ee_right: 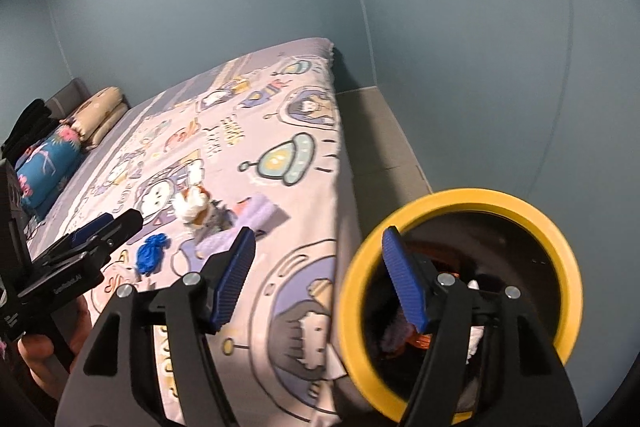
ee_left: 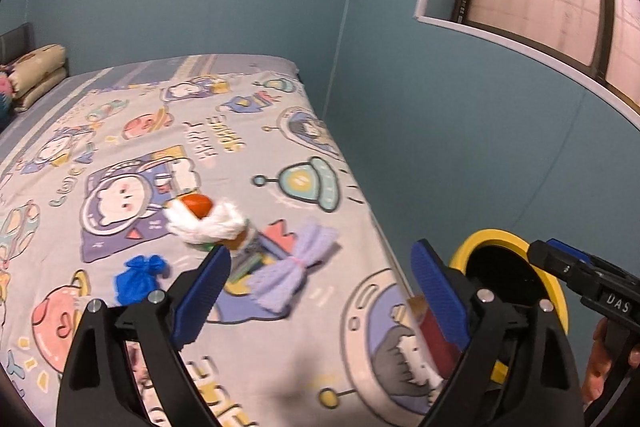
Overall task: Collect trash
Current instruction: 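Move both tools back over the remaining trash on the bed, then grasp the pink cloth with the left gripper while the right grasps the white tissue, then carry the pink cloth and white tissue over the bin with both grippers, then open both grippers to drop the cloth and tissue into the bin, then move both tools back over the remaining trash on the bed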
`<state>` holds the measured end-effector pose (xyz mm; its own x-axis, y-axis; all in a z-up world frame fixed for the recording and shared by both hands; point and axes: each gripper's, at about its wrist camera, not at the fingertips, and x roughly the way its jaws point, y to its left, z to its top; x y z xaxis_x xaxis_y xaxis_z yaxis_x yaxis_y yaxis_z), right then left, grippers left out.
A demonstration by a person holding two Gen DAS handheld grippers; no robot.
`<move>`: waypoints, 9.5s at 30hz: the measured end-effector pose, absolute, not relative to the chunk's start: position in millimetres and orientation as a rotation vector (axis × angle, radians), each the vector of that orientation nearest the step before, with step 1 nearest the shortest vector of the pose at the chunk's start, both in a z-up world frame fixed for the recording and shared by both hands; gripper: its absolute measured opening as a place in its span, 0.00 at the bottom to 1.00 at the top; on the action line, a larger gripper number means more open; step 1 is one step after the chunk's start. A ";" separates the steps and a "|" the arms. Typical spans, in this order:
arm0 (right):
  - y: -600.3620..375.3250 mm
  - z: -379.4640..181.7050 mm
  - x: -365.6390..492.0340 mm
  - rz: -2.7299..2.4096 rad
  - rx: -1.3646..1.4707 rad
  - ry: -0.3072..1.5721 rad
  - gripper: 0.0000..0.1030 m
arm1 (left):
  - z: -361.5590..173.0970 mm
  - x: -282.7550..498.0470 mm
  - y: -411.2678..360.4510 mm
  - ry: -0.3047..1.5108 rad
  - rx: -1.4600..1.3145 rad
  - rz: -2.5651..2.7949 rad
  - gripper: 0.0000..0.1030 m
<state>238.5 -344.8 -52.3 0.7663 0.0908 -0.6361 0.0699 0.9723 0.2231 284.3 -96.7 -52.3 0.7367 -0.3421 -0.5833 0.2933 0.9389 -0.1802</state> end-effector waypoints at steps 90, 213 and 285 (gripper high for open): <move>-145.0 -185.9 470.1 0.117 0.025 0.858 0.08 | -196.2 281.2 62.1 0.898 -0.192 -0.137 0.21; -500.6 -74.9 241.2 -0.179 0.224 0.735 0.05 | -108.7 252.8 -317.8 0.838 0.108 -0.745 0.21; -293.2 -41.3 299.7 0.078 0.133 0.720 0.64 | -89.8 329.6 13.5 0.732 -0.149 -0.159 0.83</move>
